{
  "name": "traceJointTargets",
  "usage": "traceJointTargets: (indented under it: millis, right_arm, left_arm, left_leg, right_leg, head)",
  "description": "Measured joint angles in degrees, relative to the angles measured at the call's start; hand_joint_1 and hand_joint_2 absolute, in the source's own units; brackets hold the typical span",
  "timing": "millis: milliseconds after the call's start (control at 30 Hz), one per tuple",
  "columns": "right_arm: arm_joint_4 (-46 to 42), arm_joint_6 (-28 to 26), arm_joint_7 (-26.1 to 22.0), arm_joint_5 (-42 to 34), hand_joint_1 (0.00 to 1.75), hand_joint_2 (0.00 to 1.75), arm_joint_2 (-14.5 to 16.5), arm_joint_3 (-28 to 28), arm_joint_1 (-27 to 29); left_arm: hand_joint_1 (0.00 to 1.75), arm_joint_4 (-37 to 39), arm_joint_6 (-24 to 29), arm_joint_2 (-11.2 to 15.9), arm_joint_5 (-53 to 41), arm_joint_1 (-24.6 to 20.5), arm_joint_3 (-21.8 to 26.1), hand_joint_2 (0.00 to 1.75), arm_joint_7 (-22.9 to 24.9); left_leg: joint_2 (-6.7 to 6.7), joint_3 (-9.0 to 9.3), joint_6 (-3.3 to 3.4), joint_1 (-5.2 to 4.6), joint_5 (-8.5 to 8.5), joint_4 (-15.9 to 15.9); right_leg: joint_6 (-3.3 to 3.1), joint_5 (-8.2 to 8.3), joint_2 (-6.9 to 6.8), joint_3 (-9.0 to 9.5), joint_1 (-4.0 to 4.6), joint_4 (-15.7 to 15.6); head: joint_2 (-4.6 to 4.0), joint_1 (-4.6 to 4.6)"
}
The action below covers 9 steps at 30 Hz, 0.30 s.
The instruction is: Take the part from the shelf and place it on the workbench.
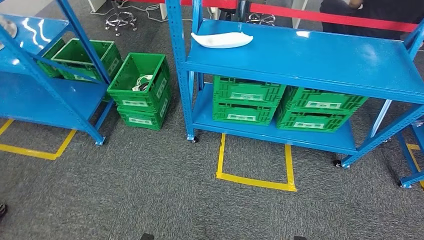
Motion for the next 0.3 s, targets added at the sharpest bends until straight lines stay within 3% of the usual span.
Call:
traceJointTargets:
  millis: [33, 100, 167, 233, 300]
  right_arm:
    - [0.18, -0.09, 0.01, -0.07, 0.0, 0.0, 0.02, 0.03, 0.09]
    - [0.45, -0.34, 0.01, -0.12, 0.0, 0.87, 0.05, 0.2, 0.05]
    - [0.59, -0.55, 0.15, -0.21, 0.0, 1.75, 0.08, 0.37, -0.33]
    - [0.74, -0.61, 0.51, -0.4, 0.0, 1.75, 0.09, 0.43, -0.55]
    - [0.86, -0.61, 0.87, -0.6, 0.0, 1.75, 0.13, 0.45, -0.49]
  left_arm:
    - [0.0, 0.0, 0.0, 0.0, 0.01, -0.04, 0.0, 0.0, -0.04]
    - [0.0, -0.01, 0.0, 0.0, 0.03, -0.13, 0.0, 0.0, -0.13]
    - [0.0, -0.01, 0.01, 0.02, 0.03, -0.09, 0.0, 0.0, -0.04]
    - [0.0, 0.0, 0.15, 0.04, 0.04, 0.09, -0.01, 0.0, 0.35]
    - [0.0, 0.01, 0.41, 0.04, 0.06, 0.23, -0.01, 0.0, 0.75]
  left_leg:
    - [-0.27, 0.31, -0.34, 0.11, -0.28, -0.1]
    - [-3.57, -0.23, -0.79, 0.39, -1.89, 1.81]
    - [-7.05, -3.69, -0.83, 0.48, -5.12, 8.48]
    - [-7.19, -8.18, -0.69, 0.35, -7.14, 15.68]
    - [-6.84, -10.03, -0.51, 0.24, -6.04, 17.32]
  right_leg:
    - [-0.38, -0.04, 0.39, 0.15, -0.06, -0.14]
    - [-1.18, -0.01, 1.17, 0.57, -0.28, -0.55]
    - [-1.86, -0.09, 2.01, 0.8, -0.3, -0.74]
    - [-2.27, -0.35, 2.99, 1.01, 0.0, -0.71]
    - [-2.4, -0.61, 3.63, 1.37, 0.23, -0.68]
  head:
    - [0.0, -0.16]
    - [0.0, -0.69]
    - [0.0, -1.76]
    - [0.0, -2.73]
    - [0.0, -3.19]
